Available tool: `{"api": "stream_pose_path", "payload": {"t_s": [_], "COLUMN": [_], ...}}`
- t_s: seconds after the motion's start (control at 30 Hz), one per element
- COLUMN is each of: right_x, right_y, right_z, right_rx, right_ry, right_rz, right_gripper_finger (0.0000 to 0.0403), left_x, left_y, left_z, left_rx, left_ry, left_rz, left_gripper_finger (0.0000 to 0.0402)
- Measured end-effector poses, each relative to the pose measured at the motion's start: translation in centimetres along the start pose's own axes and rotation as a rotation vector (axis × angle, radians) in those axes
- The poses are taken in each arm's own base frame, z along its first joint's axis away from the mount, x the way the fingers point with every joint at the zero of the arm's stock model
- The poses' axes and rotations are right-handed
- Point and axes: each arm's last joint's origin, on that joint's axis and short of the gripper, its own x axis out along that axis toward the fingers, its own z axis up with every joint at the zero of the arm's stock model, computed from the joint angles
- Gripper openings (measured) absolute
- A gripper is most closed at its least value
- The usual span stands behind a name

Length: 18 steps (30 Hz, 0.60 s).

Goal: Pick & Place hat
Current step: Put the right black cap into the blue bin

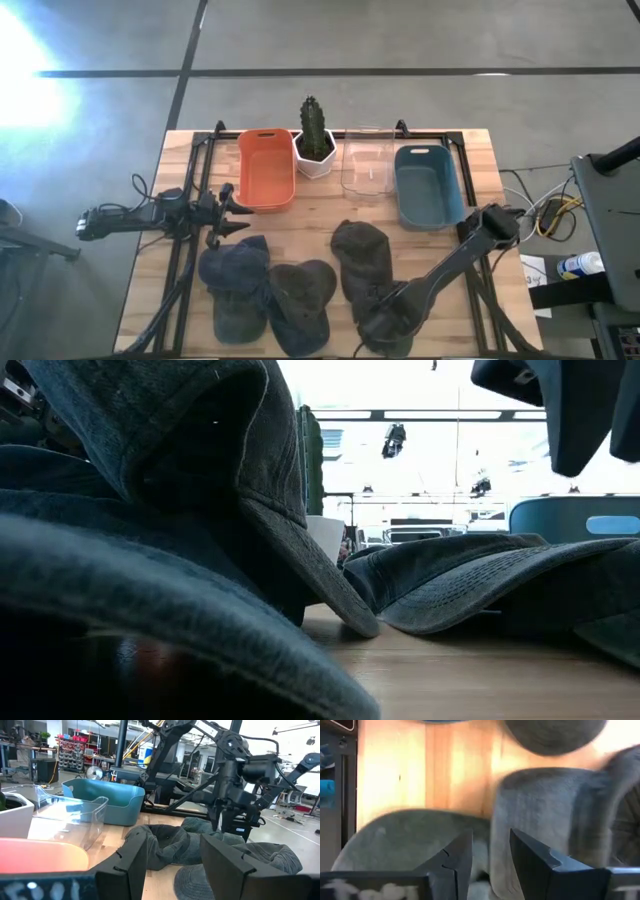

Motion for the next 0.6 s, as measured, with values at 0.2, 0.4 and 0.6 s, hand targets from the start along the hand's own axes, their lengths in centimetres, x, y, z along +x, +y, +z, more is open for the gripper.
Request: {"api": "stream_pose_path", "payload": {"t_s": [0.2, 0.4, 0.6], "right_x": [1.3, 2.2, 3.7], "right_y": [0.6, 0.3, 0.0], "right_z": [0.3, -0.4, -0.9], "right_rx": [-0.016, -0.020, -0.031], "right_ry": [0.016, 0.023, 0.017], "right_rz": [-0.021, -0.114, -0.210], "right_gripper_finger": [0.0130, 0.0167, 0.0215], "left_x": [0.0, 0.0, 0.0], "left_y": [0.0, 0.0, 0.0], "left_z": [0.0, 0.0, 0.0], "left_rx": [0.000, 0.000, 0.000], "left_ry": [0.000, 0.000, 0.000], "left_rz": [0.000, 0.000, 0.000], "left_gripper_finger": [0.0174, 0.0174, 0.0174]}}
